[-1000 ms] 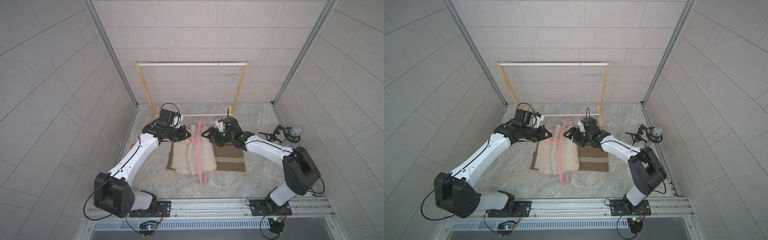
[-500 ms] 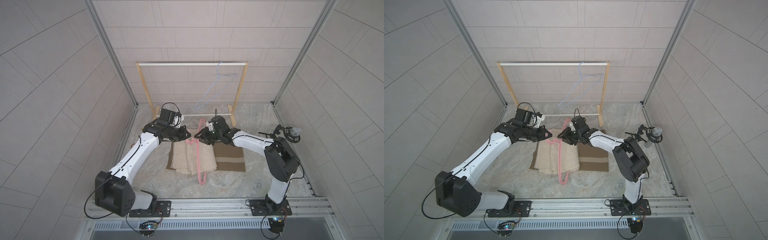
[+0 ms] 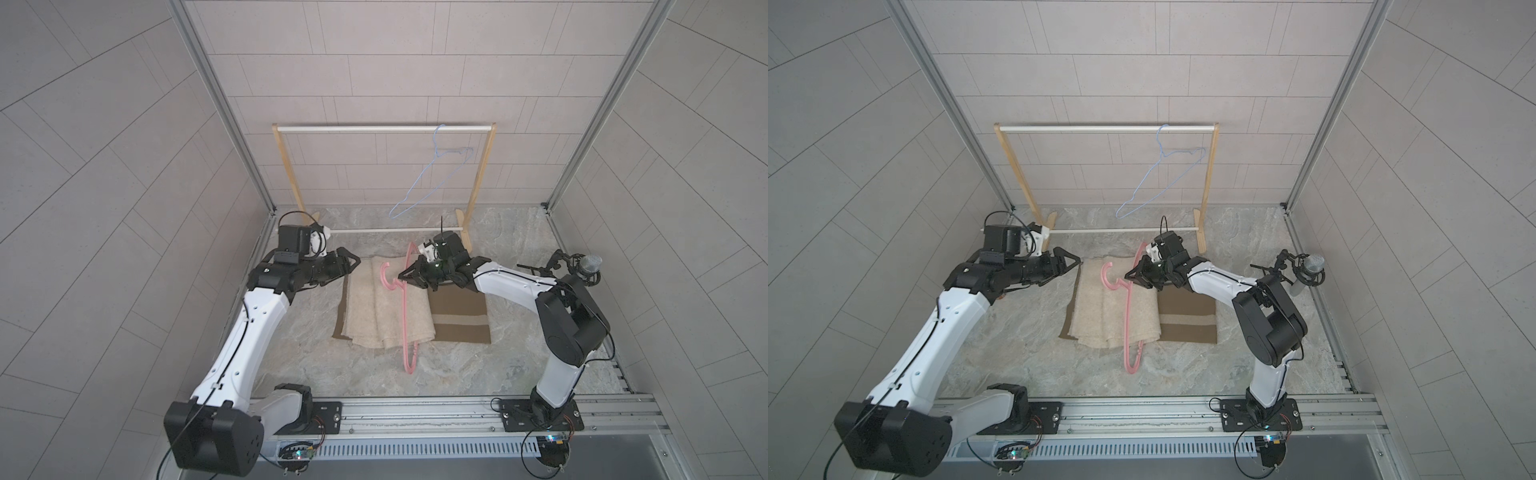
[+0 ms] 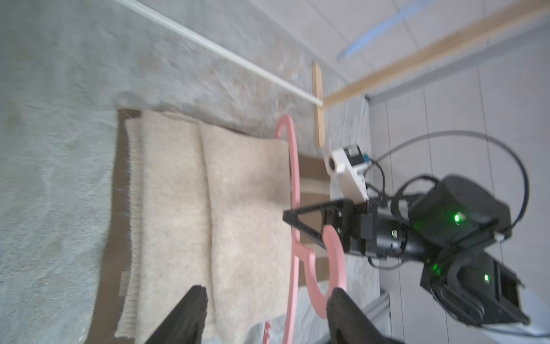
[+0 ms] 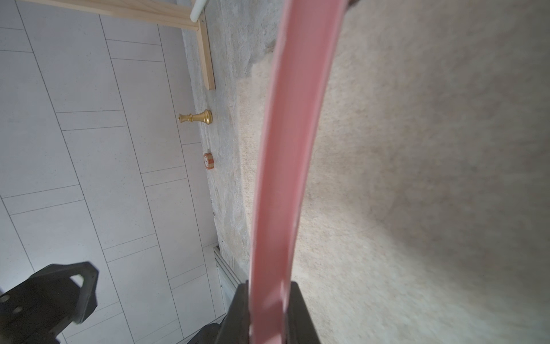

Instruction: Hang the scarf on the hanger

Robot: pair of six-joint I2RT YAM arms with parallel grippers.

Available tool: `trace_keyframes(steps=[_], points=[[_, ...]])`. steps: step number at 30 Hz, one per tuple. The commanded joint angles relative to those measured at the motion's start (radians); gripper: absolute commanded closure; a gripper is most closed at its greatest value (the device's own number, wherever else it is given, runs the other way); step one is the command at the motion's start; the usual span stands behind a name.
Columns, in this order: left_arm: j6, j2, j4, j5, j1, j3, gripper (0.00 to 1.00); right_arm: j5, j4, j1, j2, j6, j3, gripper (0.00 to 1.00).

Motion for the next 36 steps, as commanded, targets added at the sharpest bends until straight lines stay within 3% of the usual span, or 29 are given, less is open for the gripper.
trace_keyframes(steps=[1, 5, 9, 15, 24, 30, 36], points=[[-0.07, 0.011, 0.066, 0.093, 0.018, -0.095, 0.32, -0.056, 0.06, -0.01, -0.046, -0.046, -0.027, 0.97], [-0.075, 0.118, 0.116, 0.217, 0.006, -0.158, 0.36, -0.111, 0.112, -0.022, -0.056, -0.051, -0.059, 0.97], [-0.063, 0.233, 0.181, 0.242, -0.045, -0.181, 0.37, -0.115, 0.128, -0.025, -0.073, -0.059, -0.088, 0.97], [-0.043, 0.386, 0.231, 0.188, -0.129, -0.154, 0.37, -0.109, 0.137, -0.025, -0.086, -0.053, -0.101, 0.97], [-0.037, 0.528, 0.299, 0.129, -0.181, -0.155, 0.4, -0.121, 0.19, -0.025, -0.091, -0.017, -0.124, 0.97], [-0.051, 0.551, 0.329, 0.15, -0.216, -0.157, 0.62, -0.141, 0.206, -0.025, -0.088, -0.01, -0.135, 0.97], [-0.017, 0.456, 0.231, 0.114, -0.213, -0.127, 0.88, -0.173, 0.199, -0.028, -0.1, -0.016, -0.124, 0.97]])
